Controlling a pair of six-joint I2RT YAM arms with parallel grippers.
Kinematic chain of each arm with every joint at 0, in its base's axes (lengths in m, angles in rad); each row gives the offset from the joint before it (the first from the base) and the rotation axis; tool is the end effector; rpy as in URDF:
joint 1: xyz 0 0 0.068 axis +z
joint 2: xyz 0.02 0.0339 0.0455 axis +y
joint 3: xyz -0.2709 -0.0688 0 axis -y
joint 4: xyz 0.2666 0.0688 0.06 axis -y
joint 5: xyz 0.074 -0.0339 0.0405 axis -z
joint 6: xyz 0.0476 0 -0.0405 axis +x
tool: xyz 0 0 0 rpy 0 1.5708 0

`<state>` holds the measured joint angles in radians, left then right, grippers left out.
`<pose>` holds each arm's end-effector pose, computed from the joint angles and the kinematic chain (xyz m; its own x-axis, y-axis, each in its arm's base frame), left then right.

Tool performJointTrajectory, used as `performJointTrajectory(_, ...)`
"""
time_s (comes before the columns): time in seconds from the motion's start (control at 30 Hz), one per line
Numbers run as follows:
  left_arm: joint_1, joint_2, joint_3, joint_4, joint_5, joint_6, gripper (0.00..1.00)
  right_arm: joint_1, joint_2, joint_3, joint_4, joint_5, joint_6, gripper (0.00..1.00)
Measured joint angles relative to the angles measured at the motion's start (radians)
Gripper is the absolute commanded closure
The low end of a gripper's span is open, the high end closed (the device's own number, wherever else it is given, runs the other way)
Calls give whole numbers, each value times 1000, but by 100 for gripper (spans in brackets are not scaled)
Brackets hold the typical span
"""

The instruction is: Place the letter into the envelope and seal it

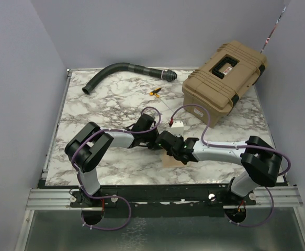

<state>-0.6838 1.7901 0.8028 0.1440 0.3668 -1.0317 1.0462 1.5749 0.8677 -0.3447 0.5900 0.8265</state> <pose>0.2641 -0.2373 0.1000 -0.9619 -0.2495 -0.1115 -0.0992 0.6990 -0.7082 0.1827 0.2629 0.1582 -0.7220 -0.0274 -0.6913 -0.0737 0.9966 0.0375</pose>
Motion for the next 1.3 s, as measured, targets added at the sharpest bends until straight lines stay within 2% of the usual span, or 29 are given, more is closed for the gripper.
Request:
performJointTrajectory(0.9, 14, 23, 8, 4, 44, -17, 100, 41, -21, 16, -119, -42, 97, 100)
performJointTrajectory(1.3, 17, 26, 9, 4, 55, -27, 100, -8, 78, 124, -135, -42, 76, 100)
